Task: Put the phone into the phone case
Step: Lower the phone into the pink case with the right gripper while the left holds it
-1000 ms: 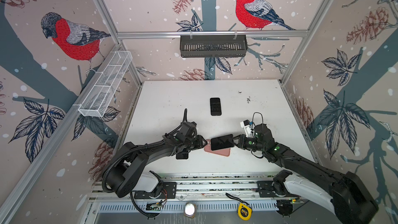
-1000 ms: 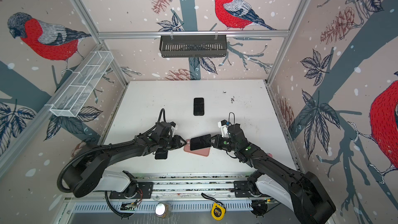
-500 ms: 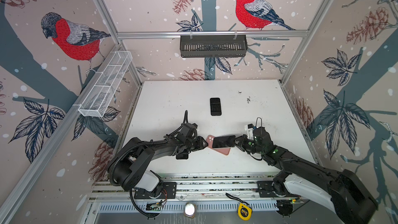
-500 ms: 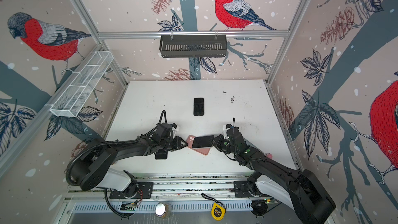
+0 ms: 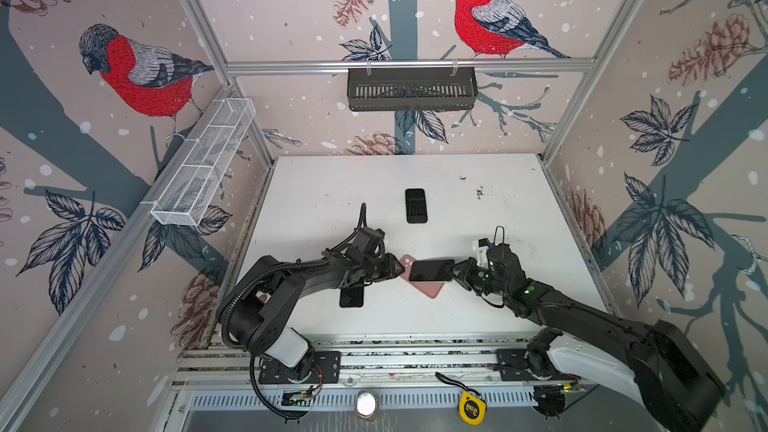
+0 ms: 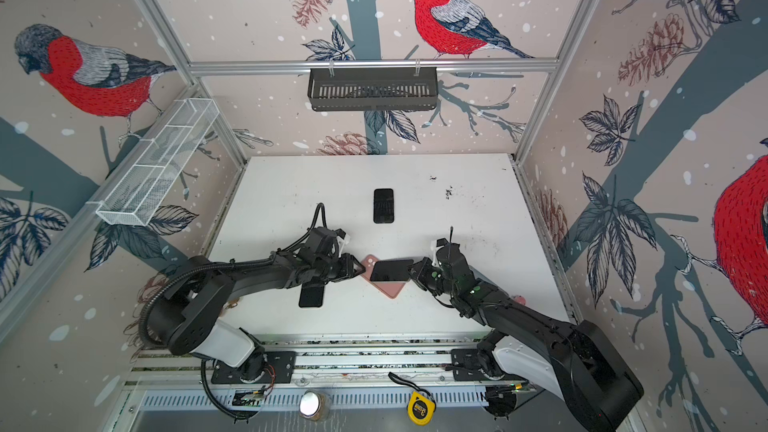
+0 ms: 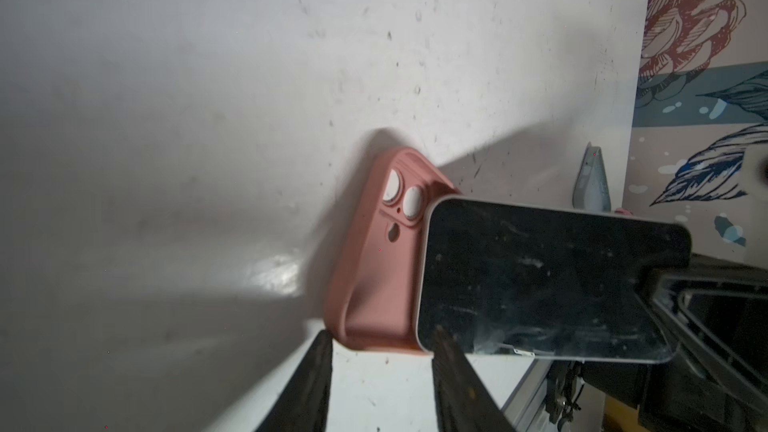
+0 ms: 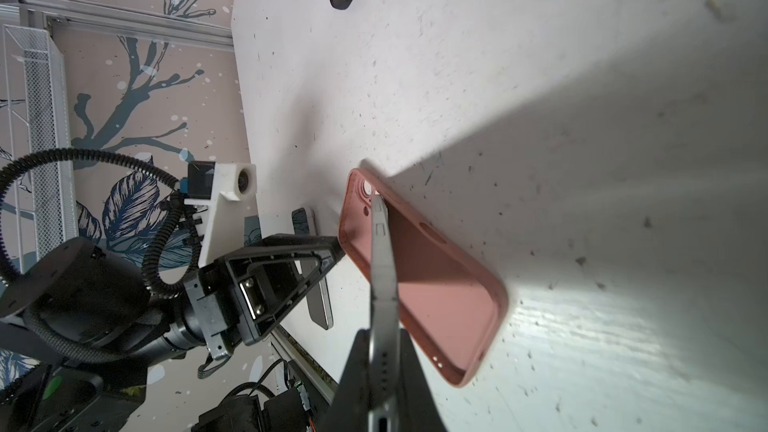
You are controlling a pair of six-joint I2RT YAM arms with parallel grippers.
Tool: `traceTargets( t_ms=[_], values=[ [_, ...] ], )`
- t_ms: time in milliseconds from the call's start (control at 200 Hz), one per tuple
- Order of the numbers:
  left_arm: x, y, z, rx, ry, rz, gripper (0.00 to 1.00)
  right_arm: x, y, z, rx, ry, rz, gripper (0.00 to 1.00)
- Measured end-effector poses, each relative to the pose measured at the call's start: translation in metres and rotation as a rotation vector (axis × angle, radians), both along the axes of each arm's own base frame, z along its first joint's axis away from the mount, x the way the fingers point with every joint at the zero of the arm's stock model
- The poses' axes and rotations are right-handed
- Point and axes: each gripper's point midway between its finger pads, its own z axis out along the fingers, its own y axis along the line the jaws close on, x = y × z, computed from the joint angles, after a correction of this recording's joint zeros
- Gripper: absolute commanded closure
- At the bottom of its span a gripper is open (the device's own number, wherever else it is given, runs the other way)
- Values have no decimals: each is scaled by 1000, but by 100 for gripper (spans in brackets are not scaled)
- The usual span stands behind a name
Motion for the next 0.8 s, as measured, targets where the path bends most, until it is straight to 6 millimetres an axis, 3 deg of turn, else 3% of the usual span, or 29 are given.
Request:
traceTargets(
  t_ms=[485,801],
  values=[
    [43,-3,4,96,-65,-42,60,-2,2,-1,0,-11,23,99],
    [32,-19,-11,-12,-23,-85,61,3,-2,6,-38,-26,26,99]
  ],
)
